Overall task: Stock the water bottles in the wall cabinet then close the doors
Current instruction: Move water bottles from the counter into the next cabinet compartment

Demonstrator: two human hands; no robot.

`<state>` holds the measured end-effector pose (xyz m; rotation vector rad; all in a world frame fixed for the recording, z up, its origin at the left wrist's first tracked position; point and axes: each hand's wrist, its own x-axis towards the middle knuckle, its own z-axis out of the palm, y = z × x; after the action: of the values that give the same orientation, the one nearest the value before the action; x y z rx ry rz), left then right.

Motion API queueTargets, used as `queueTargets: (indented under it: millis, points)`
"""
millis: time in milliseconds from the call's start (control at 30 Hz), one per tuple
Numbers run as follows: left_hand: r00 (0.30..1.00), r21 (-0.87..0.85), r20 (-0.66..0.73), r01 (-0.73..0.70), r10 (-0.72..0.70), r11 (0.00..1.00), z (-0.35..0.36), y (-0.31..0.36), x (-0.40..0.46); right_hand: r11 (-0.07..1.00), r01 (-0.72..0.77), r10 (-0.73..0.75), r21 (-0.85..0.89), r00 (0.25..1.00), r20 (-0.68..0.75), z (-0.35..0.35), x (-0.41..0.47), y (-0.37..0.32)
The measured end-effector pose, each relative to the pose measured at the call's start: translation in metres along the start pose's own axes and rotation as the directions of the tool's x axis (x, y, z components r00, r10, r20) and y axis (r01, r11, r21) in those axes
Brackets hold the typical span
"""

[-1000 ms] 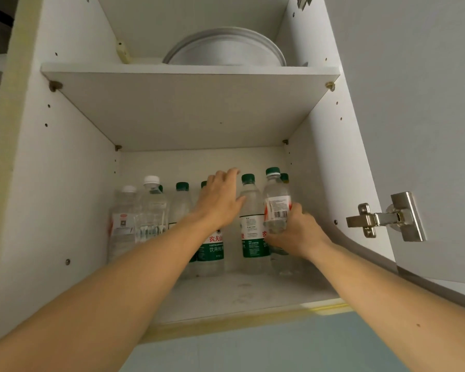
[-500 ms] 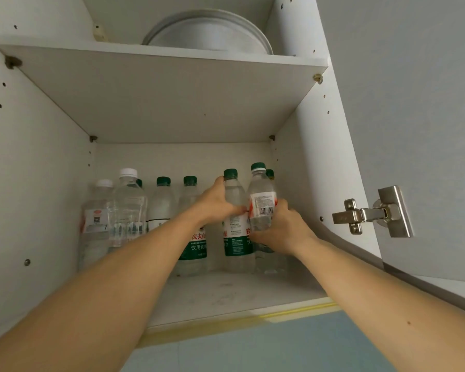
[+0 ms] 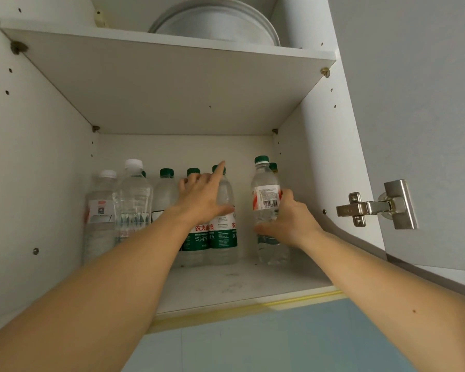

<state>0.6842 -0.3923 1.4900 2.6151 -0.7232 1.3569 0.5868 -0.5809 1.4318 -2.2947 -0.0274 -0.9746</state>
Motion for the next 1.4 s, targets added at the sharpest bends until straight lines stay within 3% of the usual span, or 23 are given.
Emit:
queueTargets:
  millis: [167, 567, 733, 967, 1100, 1167, 1267, 1400]
  points:
    - [0.988, 0.075, 0.146, -0.060, 0.048, 0.995, 0.001, -0.008, -0.008, 0.999, -0.008, 0.008, -0.033, 1.000, 0.017, 0.002, -0.001, -0.004]
    - [0.998, 0.180, 0.056, -0.051, 0.041, 0.982, 0.013, 0.002, -0.009, 0.981, -0.016, 0.045, -0.194, 0.988, 0.146, 0.018, 0.021, -0.031]
    - [0.998, 0.213, 0.050, -0.059, 0.050, 0.975, 0.012, 0.002, -0.011, 0.983, -0.039, 0.062, -0.179, 0.990, 0.129, 0.029, 0.031, -0.028]
    - [0.990, 0.316, 0.142, -0.064, 0.020, 0.947, 0.011, 0.004, -0.007, 0.985, 0.054, -0.051, -0.165, 0.998, 0.024, 0.041, 0.031, -0.022]
    - [0.988, 0.357, 0.152, -0.077, 0.024, 0.931, 0.012, 0.004, -0.009, 0.962, 0.098, -0.087, -0.256, 0.995, 0.051, 0.040, 0.033, -0.017]
    - [0.990, 0.368, 0.135, -0.080, 0.031, 0.926, 0.012, 0.006, -0.011, 0.917, 0.127, -0.114, -0.379, 0.992, 0.056, 0.035, 0.033, -0.015]
    - [0.991, 0.375, 0.131, -0.081, 0.034, 0.923, 0.012, 0.008, -0.013, 0.744, 0.194, -0.215, -0.640, 0.976, 0.047, 0.028, 0.035, -0.017]
    - [0.991, 0.364, 0.131, -0.082, 0.036, 0.928, 0.013, 0.005, -0.013, 0.581, 0.252, -0.256, -0.774, 0.959, 0.119, 0.029, 0.045, -0.018]
